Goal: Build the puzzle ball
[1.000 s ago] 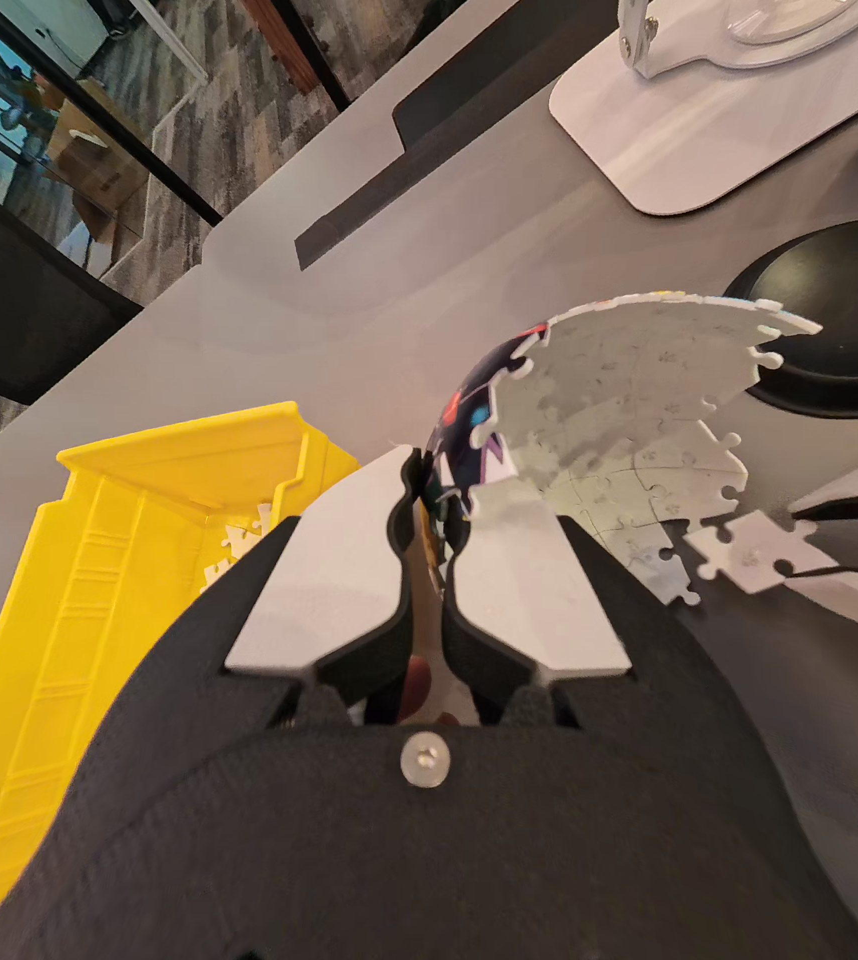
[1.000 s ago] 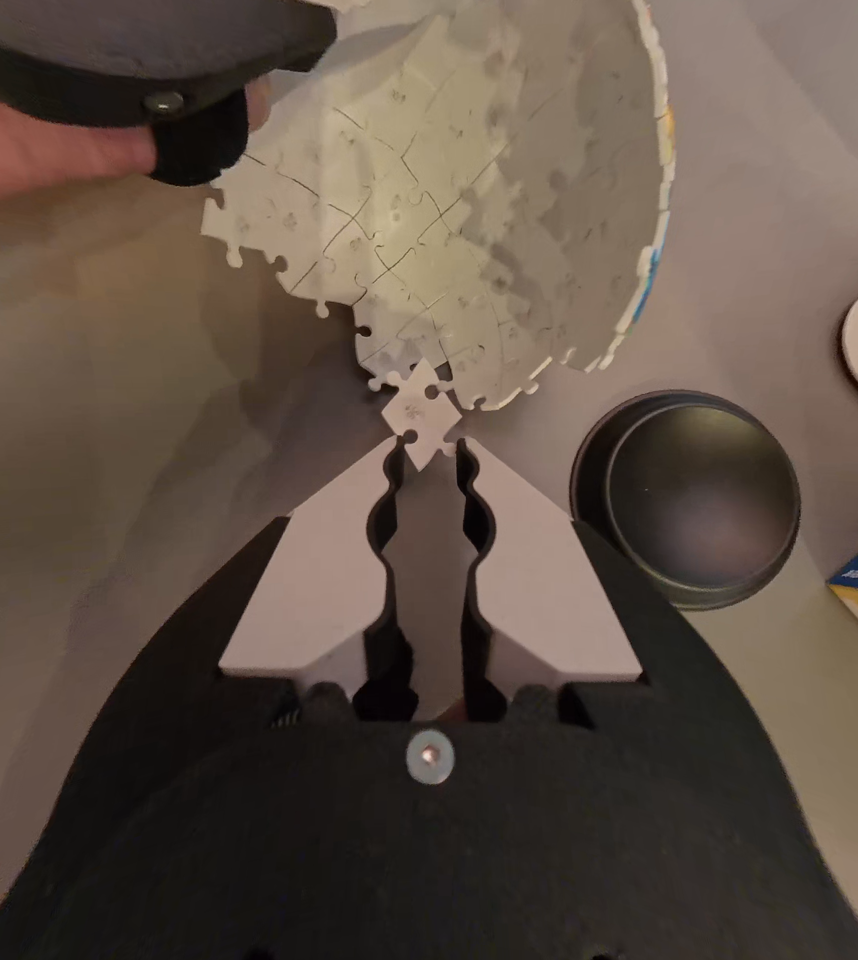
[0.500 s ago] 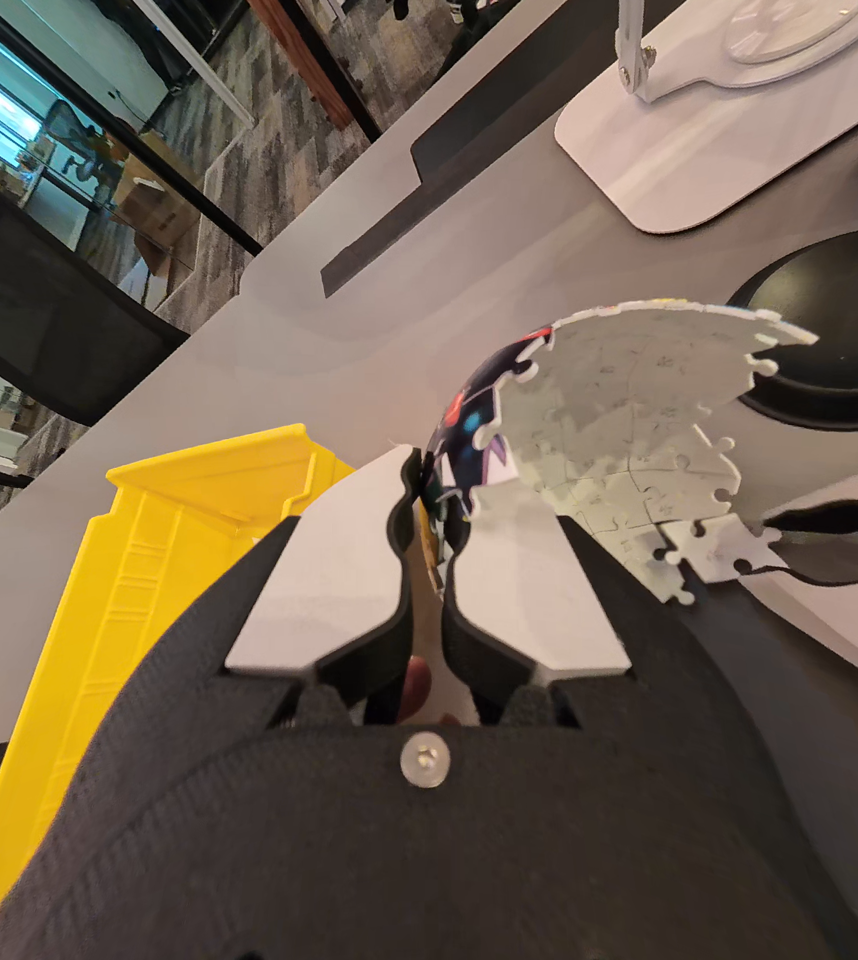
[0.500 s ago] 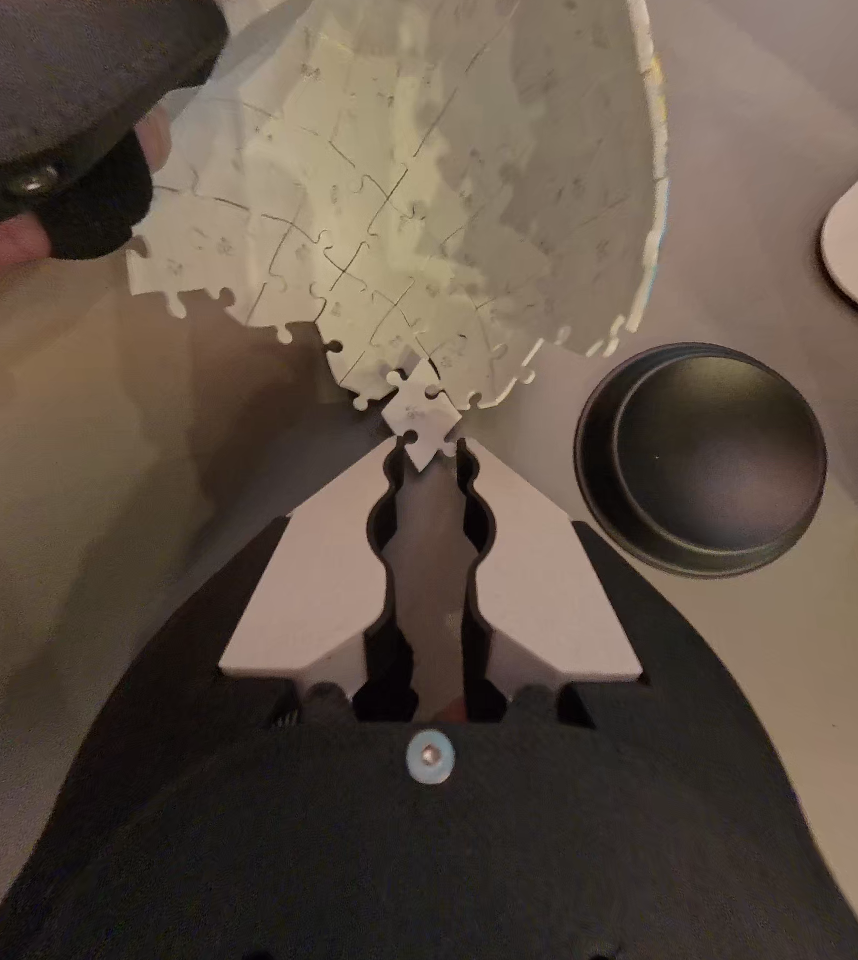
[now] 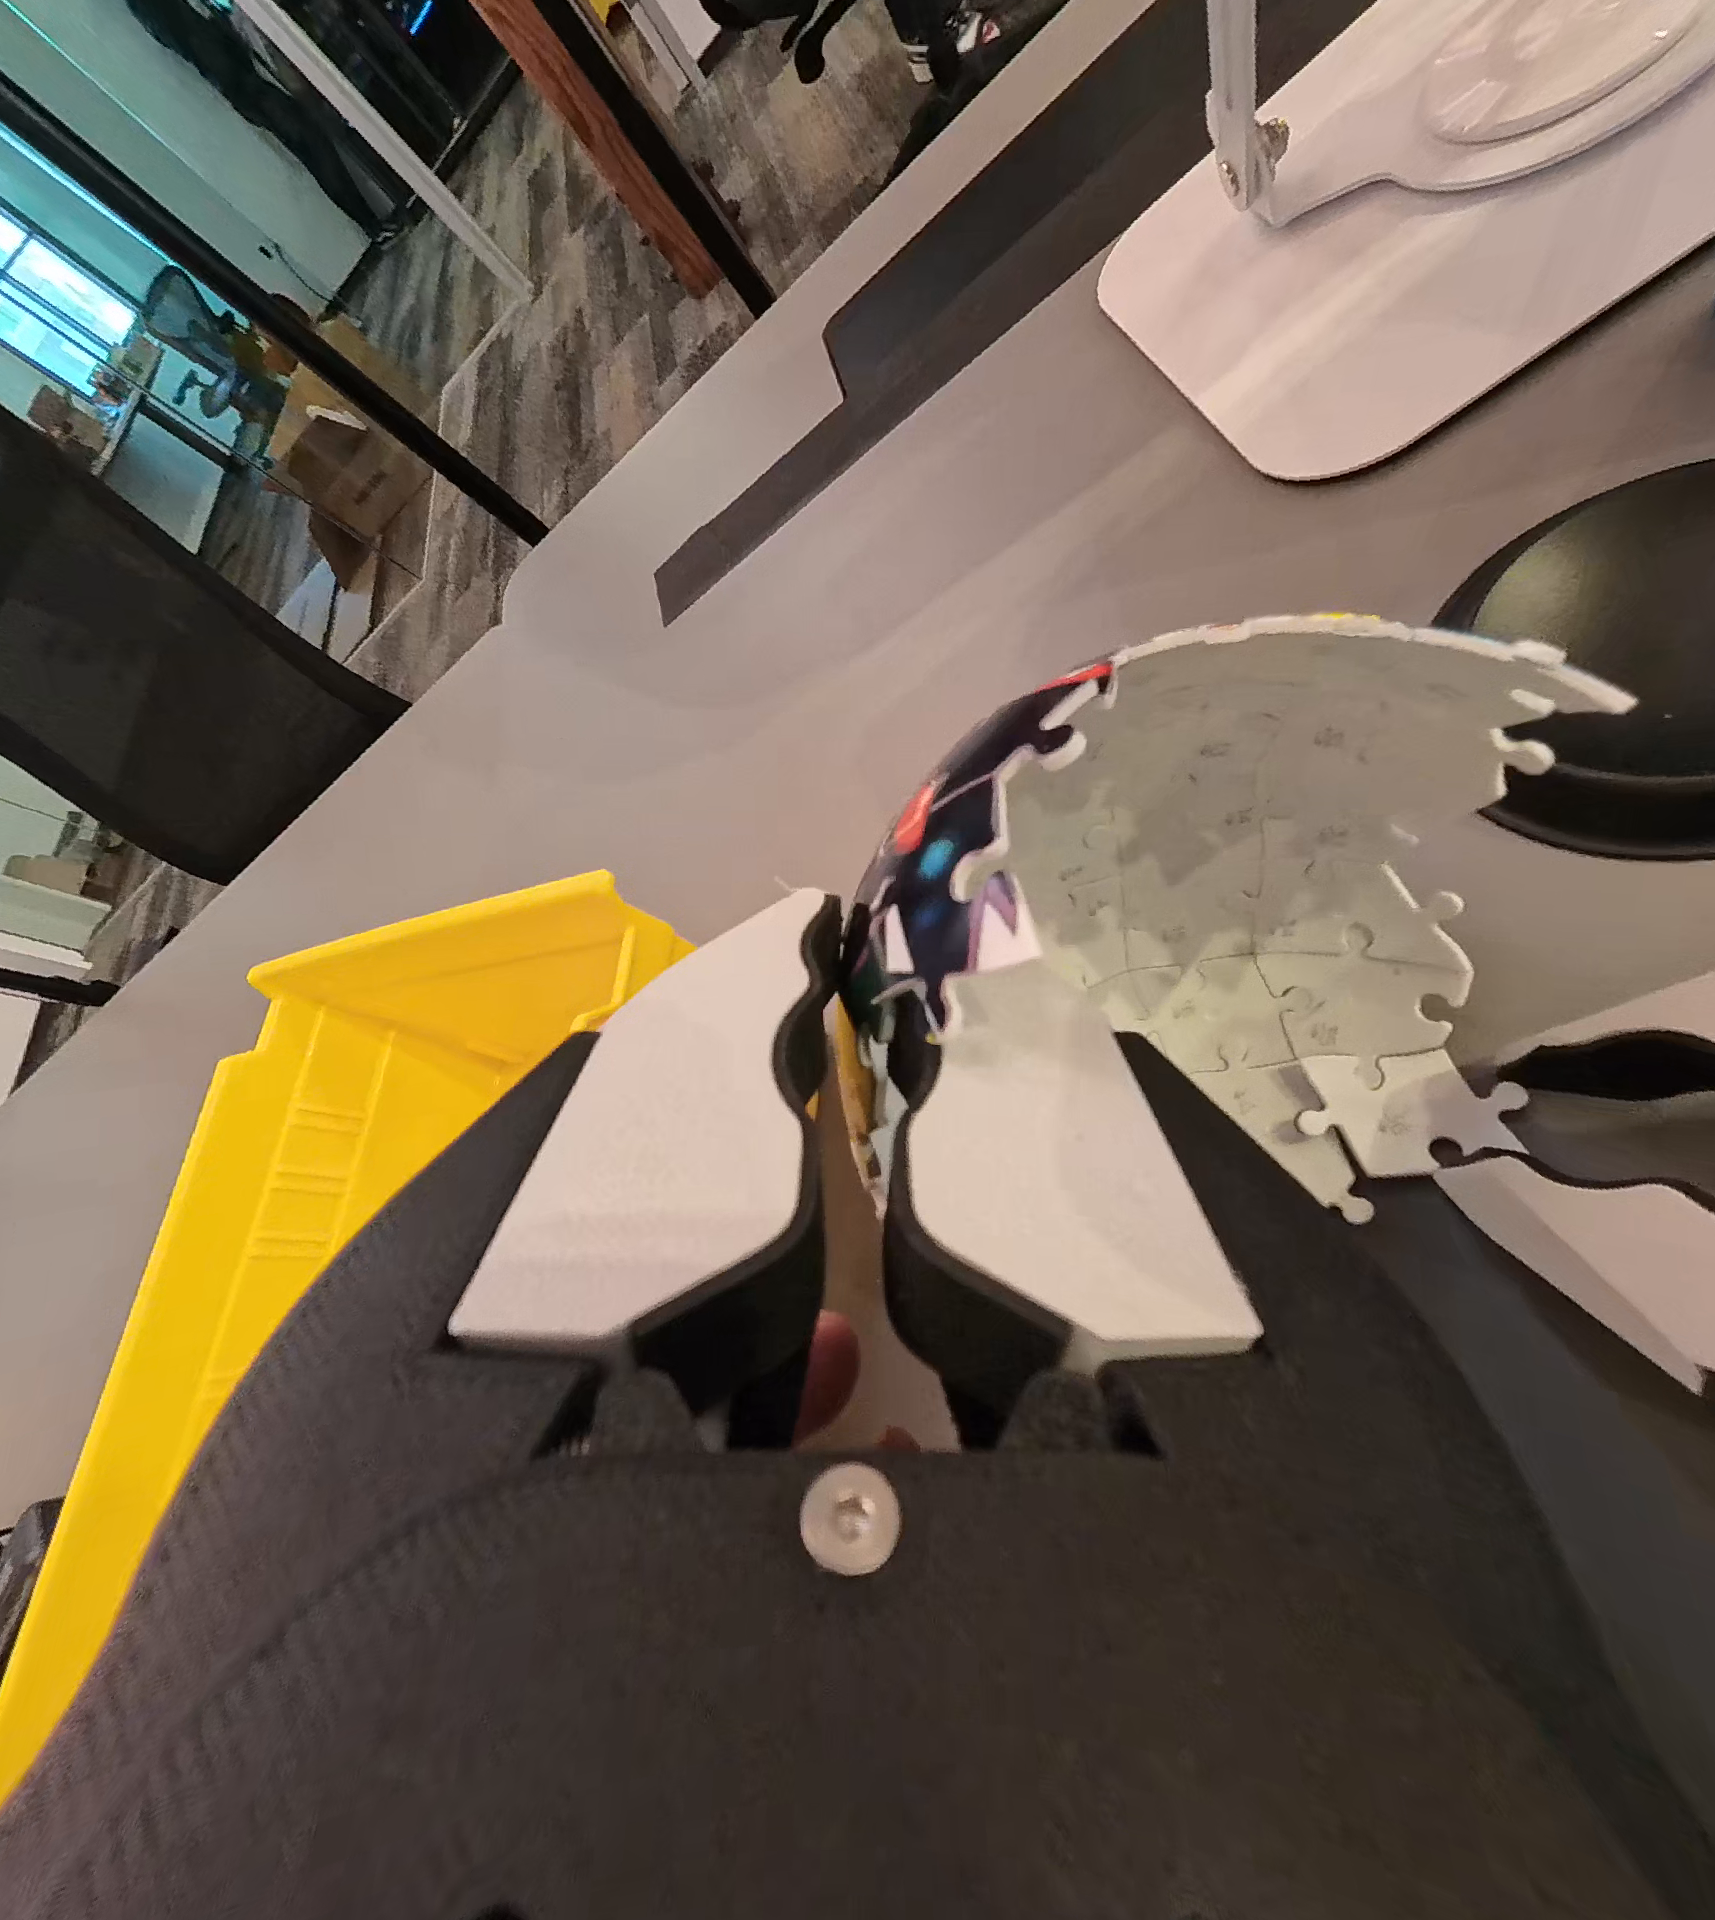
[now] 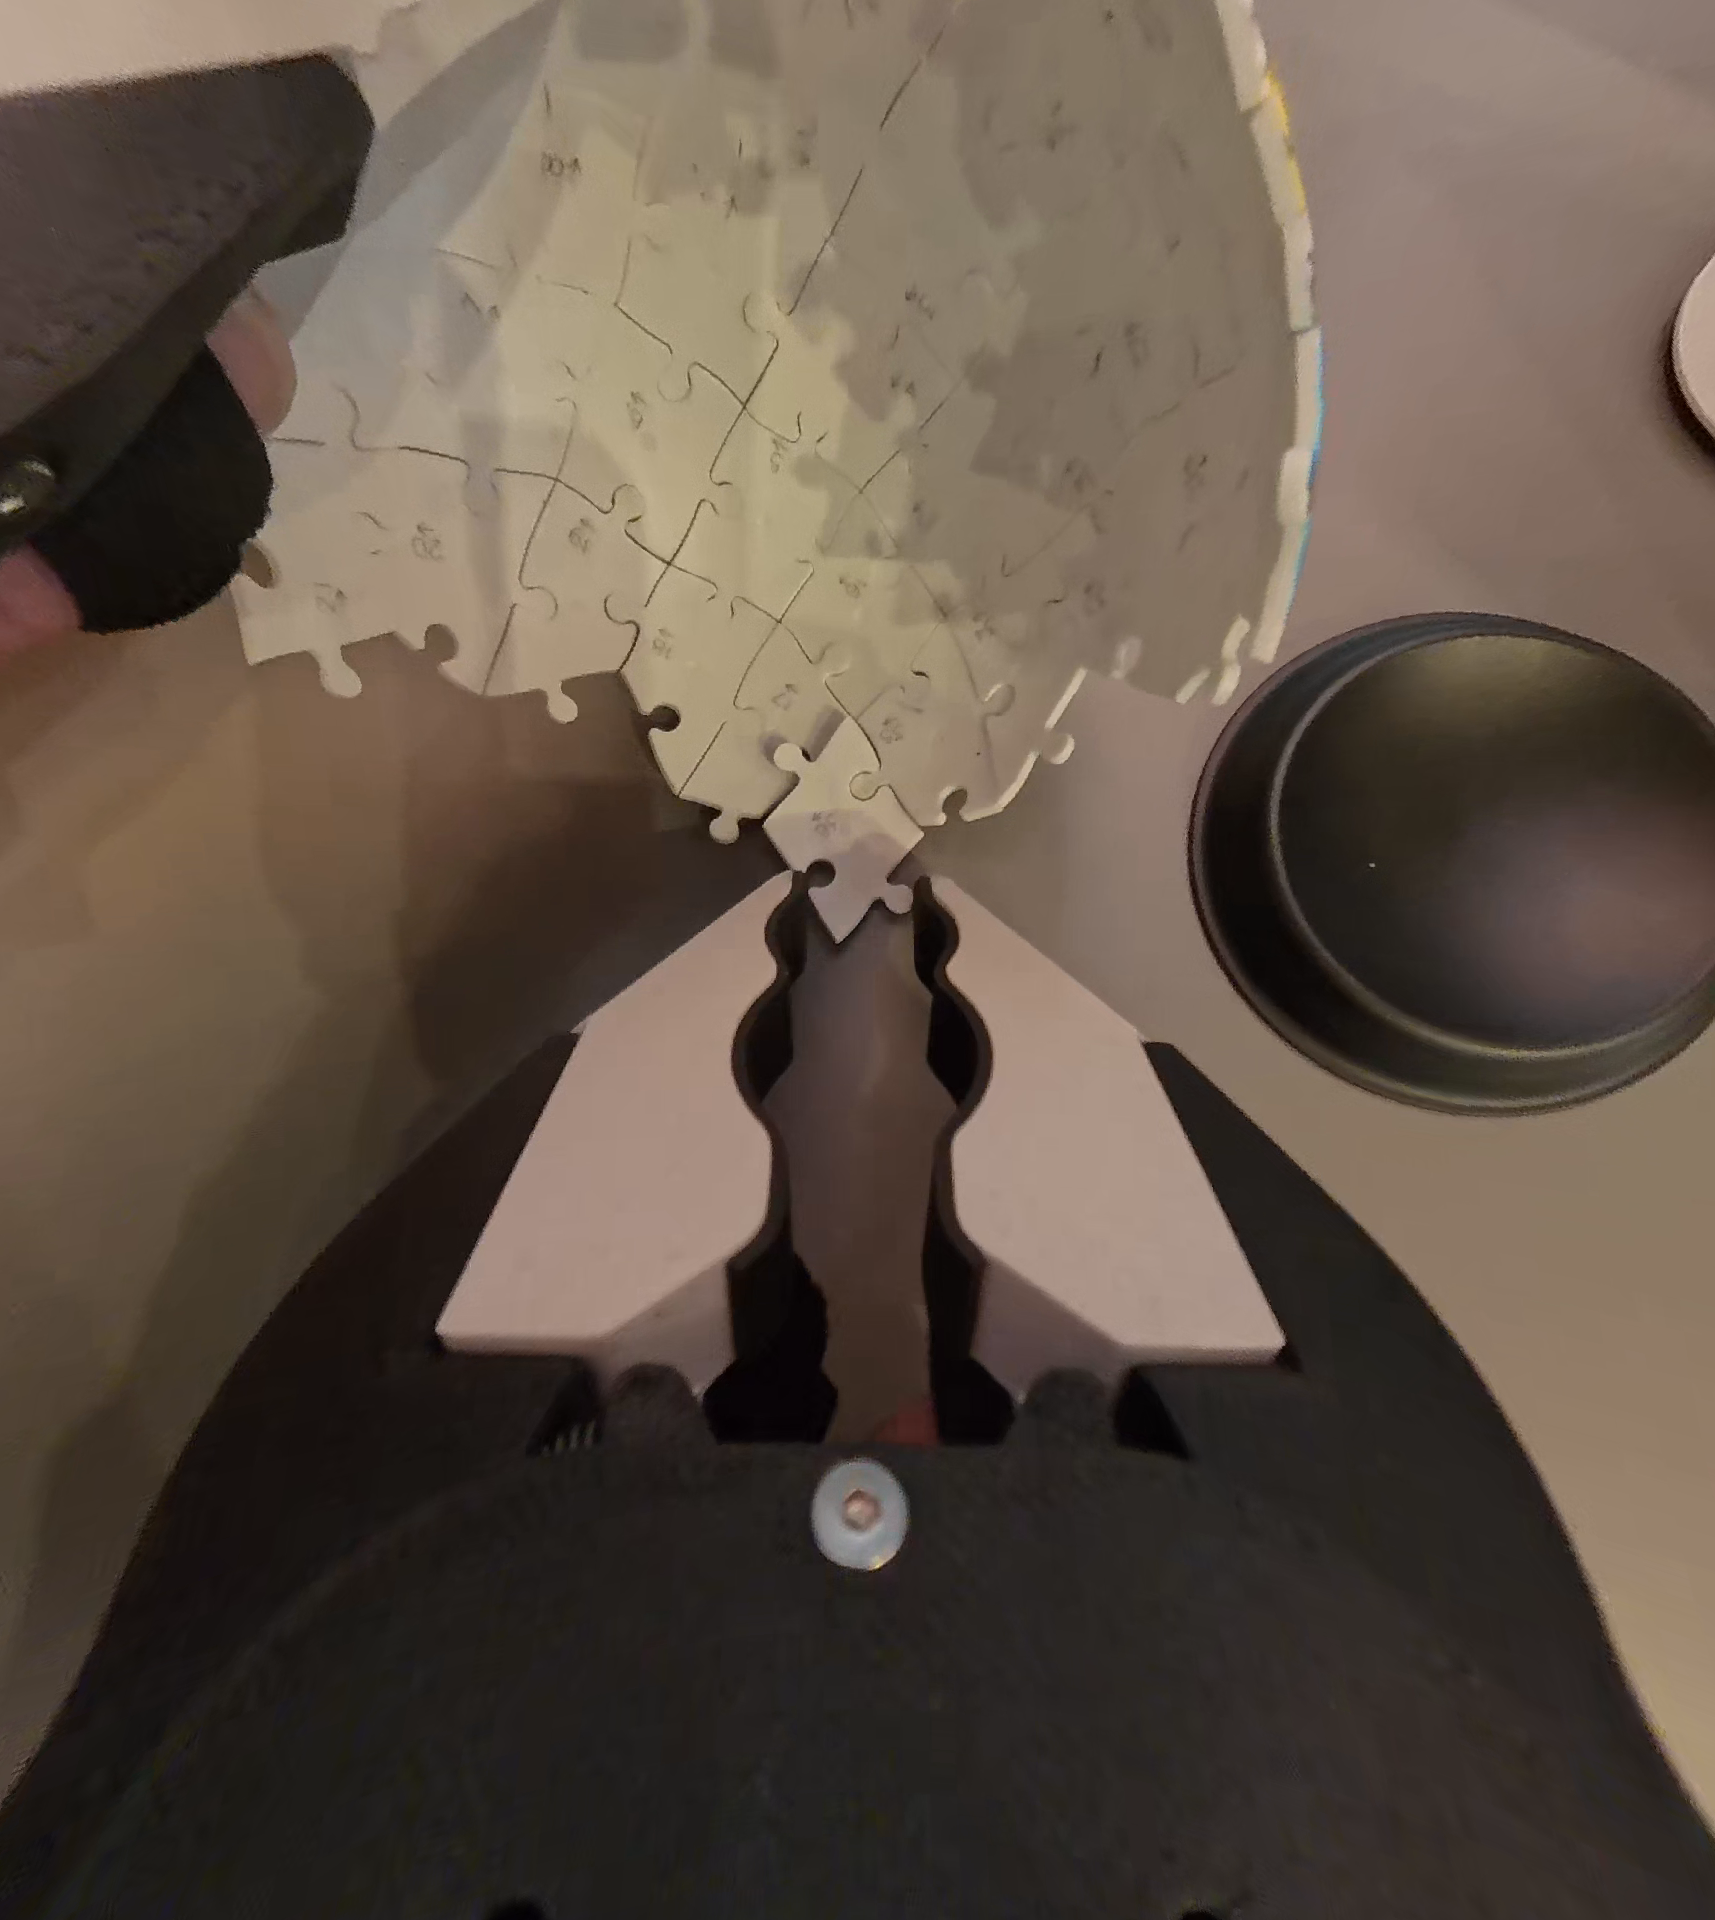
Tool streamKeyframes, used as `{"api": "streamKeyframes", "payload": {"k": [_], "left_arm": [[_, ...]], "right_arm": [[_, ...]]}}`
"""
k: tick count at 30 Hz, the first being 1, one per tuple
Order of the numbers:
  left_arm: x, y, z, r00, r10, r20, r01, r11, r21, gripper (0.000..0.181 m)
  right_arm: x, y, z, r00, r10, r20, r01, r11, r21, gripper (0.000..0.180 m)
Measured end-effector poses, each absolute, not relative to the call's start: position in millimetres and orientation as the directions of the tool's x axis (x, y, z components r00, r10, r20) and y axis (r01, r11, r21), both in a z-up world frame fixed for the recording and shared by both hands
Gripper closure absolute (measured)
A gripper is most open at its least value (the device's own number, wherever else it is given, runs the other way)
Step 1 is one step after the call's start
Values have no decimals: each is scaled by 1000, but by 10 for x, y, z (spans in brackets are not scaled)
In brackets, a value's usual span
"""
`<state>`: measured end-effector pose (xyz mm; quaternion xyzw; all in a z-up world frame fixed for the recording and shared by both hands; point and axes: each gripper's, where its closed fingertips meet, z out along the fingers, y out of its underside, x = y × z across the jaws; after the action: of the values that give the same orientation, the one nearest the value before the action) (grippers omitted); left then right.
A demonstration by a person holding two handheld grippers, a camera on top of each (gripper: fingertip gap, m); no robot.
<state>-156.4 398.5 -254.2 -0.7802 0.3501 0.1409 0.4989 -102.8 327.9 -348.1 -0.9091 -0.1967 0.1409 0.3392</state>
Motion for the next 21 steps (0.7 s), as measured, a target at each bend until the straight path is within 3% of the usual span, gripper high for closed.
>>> {"api": "streamKeyframes", "payload": {"k": [9,14,21], "left_arm": [[-1584,3995,-2519,709,-395,-584,-695,-252,-674,175],[-1592,4000,-2541,710,-397,-582,-695,-256,-672,175],[-1578,3994,-2542,710,-399,-580,-693,-253,-675,175]], "right_arm": [[-1025,3226,-3396,872,480,-95,285,-656,-699,147],[-1117,3219,-3234,808,590,-10,389,-546,-742,165],[-1167,3379,-3395,760,647,63,492,-509,-706,177]]}}
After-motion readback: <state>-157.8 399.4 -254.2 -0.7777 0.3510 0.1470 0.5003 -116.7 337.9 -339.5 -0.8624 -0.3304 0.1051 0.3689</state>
